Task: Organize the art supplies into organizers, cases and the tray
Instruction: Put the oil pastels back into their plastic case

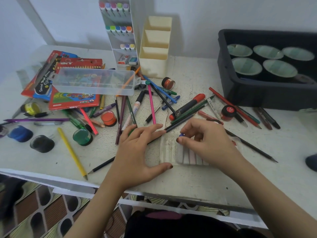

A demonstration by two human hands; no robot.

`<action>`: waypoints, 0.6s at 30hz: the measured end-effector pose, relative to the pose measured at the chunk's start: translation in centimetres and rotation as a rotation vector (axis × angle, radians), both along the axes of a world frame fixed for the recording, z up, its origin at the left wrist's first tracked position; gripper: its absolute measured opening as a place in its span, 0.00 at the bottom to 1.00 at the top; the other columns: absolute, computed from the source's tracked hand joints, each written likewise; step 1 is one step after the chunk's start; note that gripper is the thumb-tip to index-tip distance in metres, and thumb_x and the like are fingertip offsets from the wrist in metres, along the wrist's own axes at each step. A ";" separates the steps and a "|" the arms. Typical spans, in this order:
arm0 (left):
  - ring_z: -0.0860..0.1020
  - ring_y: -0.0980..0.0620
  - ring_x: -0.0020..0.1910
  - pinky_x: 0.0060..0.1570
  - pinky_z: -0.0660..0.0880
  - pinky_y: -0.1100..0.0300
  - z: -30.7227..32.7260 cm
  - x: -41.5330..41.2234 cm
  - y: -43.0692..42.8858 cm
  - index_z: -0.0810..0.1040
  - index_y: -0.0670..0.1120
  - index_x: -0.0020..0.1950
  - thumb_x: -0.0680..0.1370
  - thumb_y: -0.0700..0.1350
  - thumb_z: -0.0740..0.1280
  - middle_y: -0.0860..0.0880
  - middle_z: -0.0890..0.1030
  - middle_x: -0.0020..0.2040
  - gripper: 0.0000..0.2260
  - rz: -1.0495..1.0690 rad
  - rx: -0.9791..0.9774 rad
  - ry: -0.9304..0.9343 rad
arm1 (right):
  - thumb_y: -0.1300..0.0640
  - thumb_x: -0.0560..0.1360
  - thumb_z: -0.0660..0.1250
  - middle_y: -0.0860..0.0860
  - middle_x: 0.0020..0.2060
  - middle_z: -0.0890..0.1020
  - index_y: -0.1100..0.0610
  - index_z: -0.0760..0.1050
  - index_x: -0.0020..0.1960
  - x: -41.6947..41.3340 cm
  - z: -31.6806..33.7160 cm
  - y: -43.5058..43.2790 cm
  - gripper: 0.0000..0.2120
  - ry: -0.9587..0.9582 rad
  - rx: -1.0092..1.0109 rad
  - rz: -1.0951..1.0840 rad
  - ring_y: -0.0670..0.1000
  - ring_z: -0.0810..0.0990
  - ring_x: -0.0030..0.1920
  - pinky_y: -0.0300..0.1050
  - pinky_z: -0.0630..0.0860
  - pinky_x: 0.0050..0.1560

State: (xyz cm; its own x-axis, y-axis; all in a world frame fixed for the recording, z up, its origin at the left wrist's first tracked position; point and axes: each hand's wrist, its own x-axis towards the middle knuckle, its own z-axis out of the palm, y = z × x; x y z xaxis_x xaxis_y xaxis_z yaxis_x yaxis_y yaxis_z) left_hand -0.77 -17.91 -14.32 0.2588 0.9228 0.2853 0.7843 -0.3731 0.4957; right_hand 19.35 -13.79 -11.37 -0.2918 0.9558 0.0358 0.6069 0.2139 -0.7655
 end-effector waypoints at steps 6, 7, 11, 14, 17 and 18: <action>0.69 0.65 0.64 0.71 0.51 0.58 0.0 0.1 -0.1 0.67 0.53 0.67 0.64 0.68 0.68 0.65 0.76 0.61 0.36 -0.001 0.012 -0.005 | 0.48 0.73 0.69 0.43 0.36 0.75 0.50 0.78 0.44 0.0 -1.0 -0.4 0.06 -0.210 0.141 0.030 0.40 0.71 0.36 0.38 0.68 0.36; 0.69 0.65 0.64 0.71 0.51 0.59 0.0 0.1 0.0 0.68 0.53 0.67 0.64 0.68 0.68 0.65 0.76 0.61 0.36 0.000 0.012 -0.004 | 0.47 0.73 0.69 0.42 0.37 0.75 0.50 0.78 0.45 0.0 -1.0 -0.5 0.07 -0.215 0.141 0.030 0.40 0.71 0.37 0.38 0.69 0.37; 0.69 0.65 0.64 0.71 0.50 0.59 0.0 0.1 0.0 0.67 0.53 0.67 0.65 0.68 0.68 0.65 0.76 0.61 0.36 -0.003 0.015 0.001 | 0.49 0.73 0.69 0.43 0.37 0.75 0.51 0.78 0.44 -0.2 -1.3 -1.1 0.06 -0.213 0.194 0.027 0.41 0.72 0.38 0.41 0.72 0.37; 0.69 0.65 0.64 0.71 0.51 0.58 0.0 0.1 -0.1 0.68 0.52 0.67 0.65 0.68 0.68 0.65 0.76 0.60 0.36 -0.003 0.016 -0.002 | 0.50 0.73 0.69 0.44 0.38 0.75 0.52 0.78 0.44 -0.3 -1.4 -1.4 0.05 -0.217 0.220 0.017 0.45 0.73 0.38 0.43 0.72 0.37; 0.69 0.65 0.64 0.71 0.51 0.57 0.0 0.1 -0.1 0.68 0.52 0.67 0.65 0.68 0.68 0.65 0.76 0.60 0.36 0.000 0.019 0.003 | 0.50 0.73 0.69 0.44 0.37 0.74 0.50 0.77 0.41 -0.4 -1.4 -1.4 0.05 -0.248 0.228 0.025 0.46 0.73 0.38 0.45 0.72 0.35; 0.69 0.65 0.64 0.71 0.51 0.58 0.0 0.1 -0.1 0.68 0.52 0.67 0.65 0.68 0.68 0.65 0.76 0.60 0.36 -0.001 0.019 0.003 | 0.50 0.73 0.69 0.44 0.37 0.74 0.49 0.76 0.41 -0.4 -1.4 -1.4 0.05 -0.259 0.229 0.030 0.46 0.73 0.38 0.44 0.72 0.35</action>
